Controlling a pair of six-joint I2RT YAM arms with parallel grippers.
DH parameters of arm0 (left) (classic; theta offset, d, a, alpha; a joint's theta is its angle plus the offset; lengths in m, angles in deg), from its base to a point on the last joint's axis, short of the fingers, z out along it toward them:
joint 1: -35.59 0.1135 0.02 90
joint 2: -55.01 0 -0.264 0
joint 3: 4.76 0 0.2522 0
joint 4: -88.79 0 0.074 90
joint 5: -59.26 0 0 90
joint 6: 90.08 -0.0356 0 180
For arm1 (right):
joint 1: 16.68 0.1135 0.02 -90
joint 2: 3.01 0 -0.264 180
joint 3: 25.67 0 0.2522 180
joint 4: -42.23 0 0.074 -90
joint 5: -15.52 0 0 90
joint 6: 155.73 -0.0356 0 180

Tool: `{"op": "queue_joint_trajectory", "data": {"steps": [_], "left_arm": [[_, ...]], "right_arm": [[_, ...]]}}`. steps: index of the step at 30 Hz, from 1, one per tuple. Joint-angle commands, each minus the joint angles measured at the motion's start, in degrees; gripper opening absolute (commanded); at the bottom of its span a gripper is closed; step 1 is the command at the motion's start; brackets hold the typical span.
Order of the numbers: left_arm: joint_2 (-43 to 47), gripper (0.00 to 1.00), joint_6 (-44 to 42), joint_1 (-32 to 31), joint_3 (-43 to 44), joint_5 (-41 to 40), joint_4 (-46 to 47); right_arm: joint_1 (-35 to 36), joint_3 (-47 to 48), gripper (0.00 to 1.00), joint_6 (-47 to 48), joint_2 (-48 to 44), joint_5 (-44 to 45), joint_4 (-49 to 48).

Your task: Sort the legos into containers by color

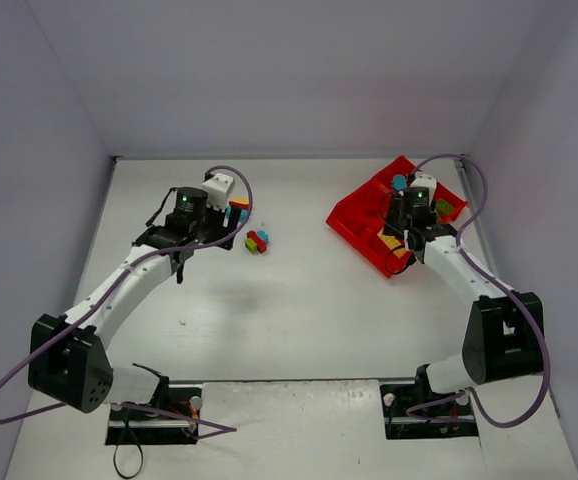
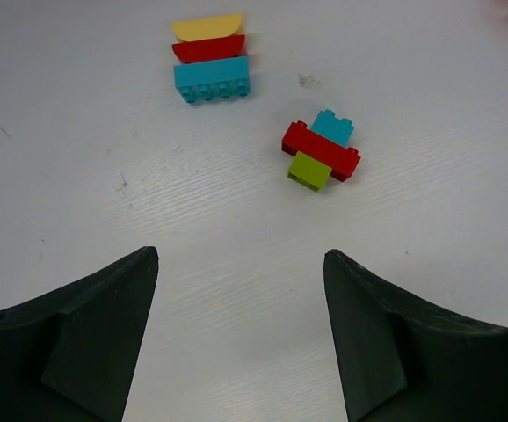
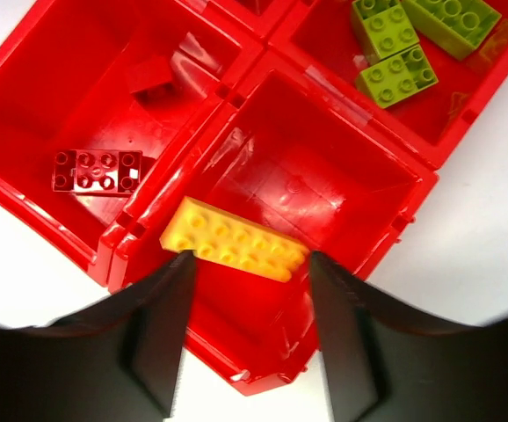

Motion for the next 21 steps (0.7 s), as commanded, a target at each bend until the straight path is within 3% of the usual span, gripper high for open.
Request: {"op": "queue_joint_trajectory", "data": {"steps": [1, 9, 11, 12, 21], "left_arm": [[-1.0, 0.7, -0.6, -1.2, 2.1, 0.8, 2.9], [-5.7, 0.7, -5.7, -1.7, 2.4, 10.1, 5.6], [-9.1, 0.81, -6.2, -1.7, 4.4, 11.6, 4.6], [-10.3, 0.81, -6.9, -2.0, 5.3, 12.2, 4.0], [-22.4, 0.85, -15.8, -5.0, 15.5, 10.7, 1.3]], "right_arm": [[-0.4, 1.1, 0.53, -1.0, -0.1, -1.2, -3.9], [-0.2, 1.8, 0.59, 1.5, -4.6, -12.6, -5.8], [-0.3, 1.6, 0.6, 2.2, -5.5, -16.3, -6.9], [-0.3, 1.5, 0.61, 2.3, -6.5, -17.3, -7.3], [-0.1, 0.0, 0.65, 2.6, -8.0, -26.8, -10.6]]}}
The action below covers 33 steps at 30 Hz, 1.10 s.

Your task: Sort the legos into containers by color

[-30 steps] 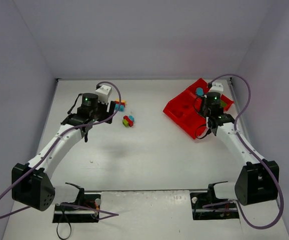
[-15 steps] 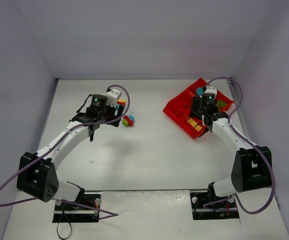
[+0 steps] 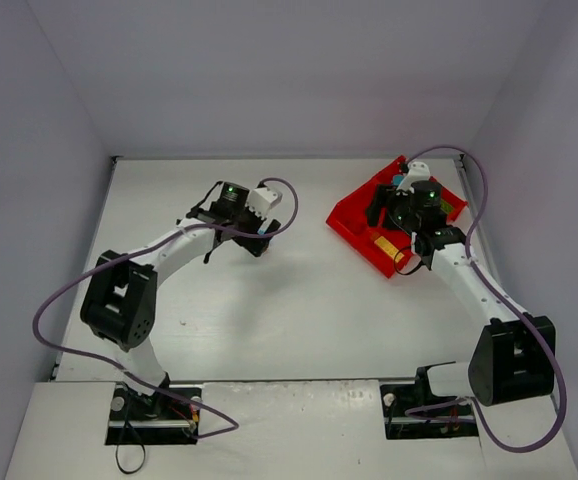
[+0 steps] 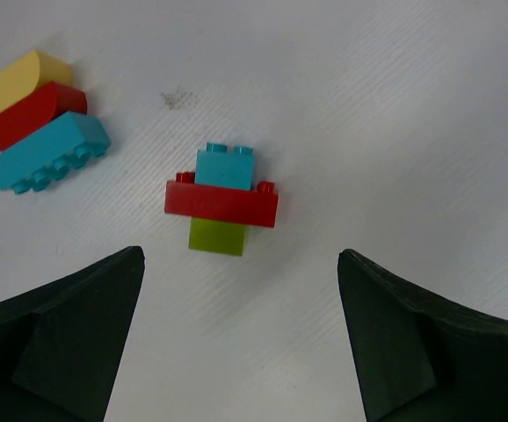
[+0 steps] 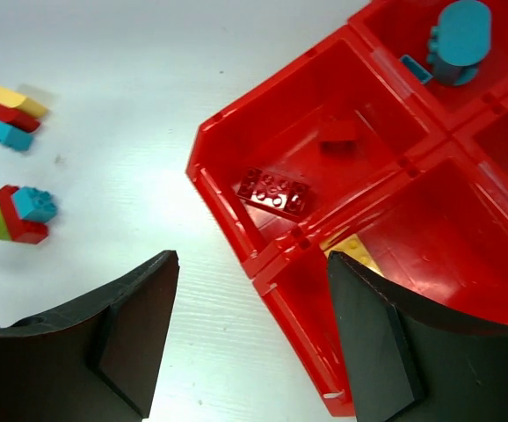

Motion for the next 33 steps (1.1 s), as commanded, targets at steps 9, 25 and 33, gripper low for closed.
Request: {"op": "queue_joint_trajectory", "data": {"steps": [9, 25, 33], "left_arm": [[-11.3, 0.85, -6.9, -0.3, 12.8, 0.3, -4.2], [-18.0, 0.65, -8.1, -0.3, 16.9, 1.8, -8.4], [-4.7, 0.14, -7.2, -0.3, 7.9, 2.5, 0.0]], "right_arm": [[0.0, 0.1, 0.66, 0.9, -2.1, -12.7, -5.3], [2.3, 0.2, 0.67, 2.0, -0.4, -17.4, -6.2], [5.2, 3.3, 0.68, 0.6, 0.4, -19.7, -4.9]]}}
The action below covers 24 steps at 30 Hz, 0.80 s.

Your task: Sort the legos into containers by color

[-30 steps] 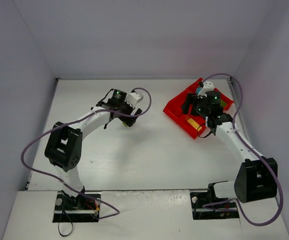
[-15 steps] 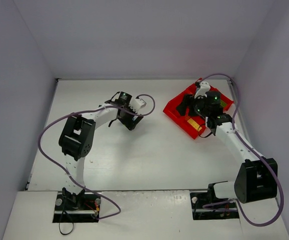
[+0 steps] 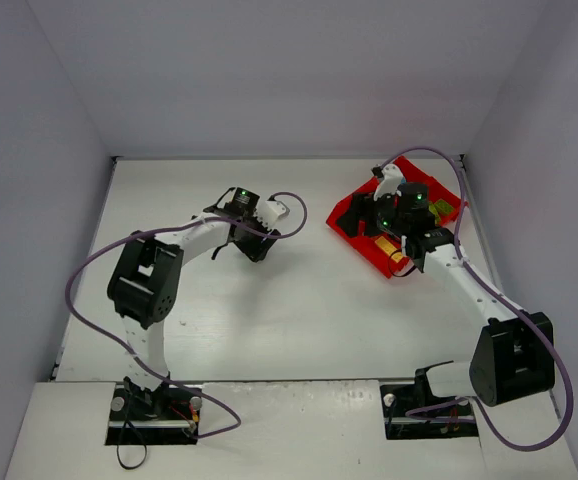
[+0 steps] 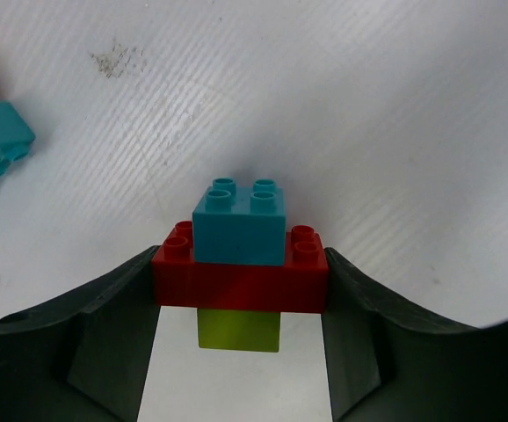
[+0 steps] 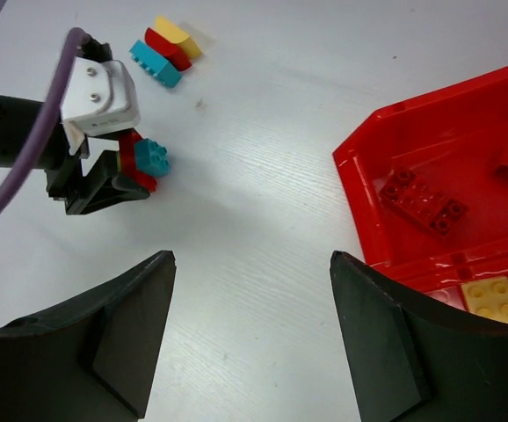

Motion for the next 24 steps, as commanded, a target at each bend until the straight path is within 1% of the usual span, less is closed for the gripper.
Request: {"op": "queue_joint_trajectory", "data": {"steps": [1, 2, 3, 4, 5, 6, 8, 10, 13, 17, 24], "left_arm": [[12.2, 0.14, -0.2, 0.3, -2.8, 1.9, 7.2], [14.2, 0.14, -0.3, 0.2, -4.1, 2.4, 8.4], [18.4, 0.14, -0.3, 0.1, -5.4, 3.0, 11.3], [20.6, 0.14, -0.7, -0.1, -8.4, 3.4, 12.9], [24.6, 0.14, -1.6, -0.4, -9.8, 3.4, 14.2], [26.4, 0.15, -1.9, -0.7, -11.0, 3.5, 16.5], [31.3, 0.15, -3.5, -1.4, -13.7, 5.1, 17.6], [34.1, 0.15, -5.0, -1.9, -16.3, 6.3, 19.3], [39.7, 0.16, -6.7, -2.9, -19.1, 8.3, 21.4], [42.7, 0.18, -8.5, -3.7, -21.2, 8.9, 21.9], [45.3, 0.18, -10.7, -5.0, -21.9, 8.5, 21.3]], "right_arm": [[0.8, 4.7, 0.68, -2.2, 0.3, -3.5, -2.5], [1.1, 5.2, 0.7, -3.2, 0.6, -3.9, -2.5], [1.8, 5.9, 0.71, -4.5, 1.0, -4.7, -2.4], [2.2, 6.6, 0.72, -7.0, 1.7, -5.2, -2.0], [2.9, 8.1, 0.73, -8.2, 2.4, -5.7, -1.7], [4.6, 8.7, 0.76, -9.3, 2.9, -6.2, -1.7], [6.6, 10.7, 0.82, -12.6, 4.6, -6.9, -1.8], [9.5, 12.1, 0.86, -15.4, 6.2, -7.9, -2.1], [12.9, 15.1, 0.86, -17.9, 8.0, -9.1, -3.3], [16.0, 17.5, 0.86, -19.3, 8.9, -9.6, -5.6], [19.4, 20.4, 0.86, -20.5, 11.2, -9.6, -7.0]]}}
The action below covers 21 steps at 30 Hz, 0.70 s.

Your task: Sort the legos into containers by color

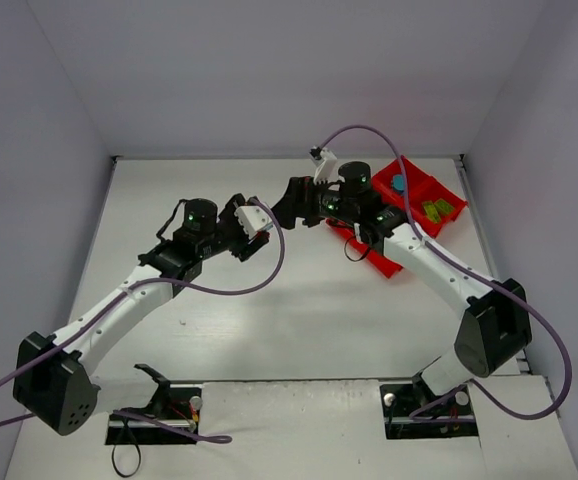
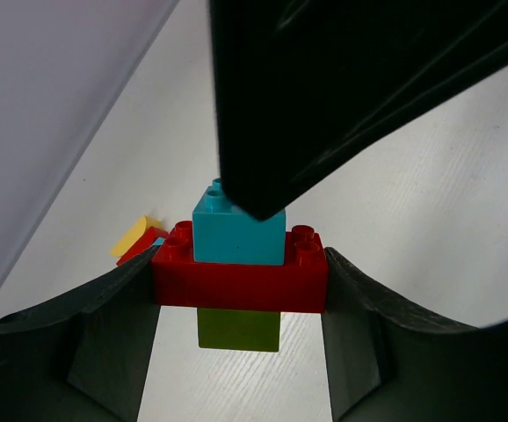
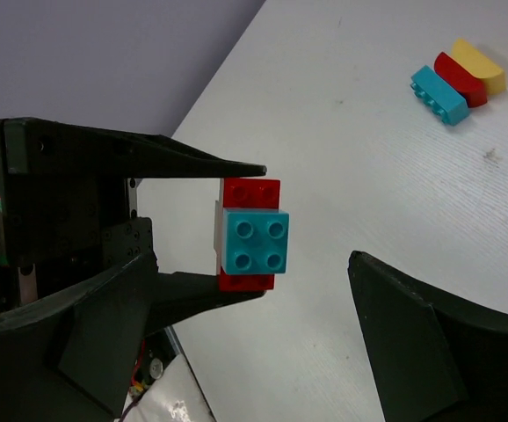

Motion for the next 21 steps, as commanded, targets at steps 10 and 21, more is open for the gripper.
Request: {"op": "queue_joint_trajectory", "data": {"steps": [10, 21], "left_arm": [[3.9, 0.18, -3.3, -2.5, 1.3, -0.1, 3.8], [2.1, 0.16, -3.0, -2.6, 1.5, -0.7, 3.6]], "right_arm": [[3.3, 3.0, 0.76, -2.2, 2.8, -0.9, -6.6], [3.1, 1.3, 0.0, -0.6, 0.9, -0.7, -7.3]]}}
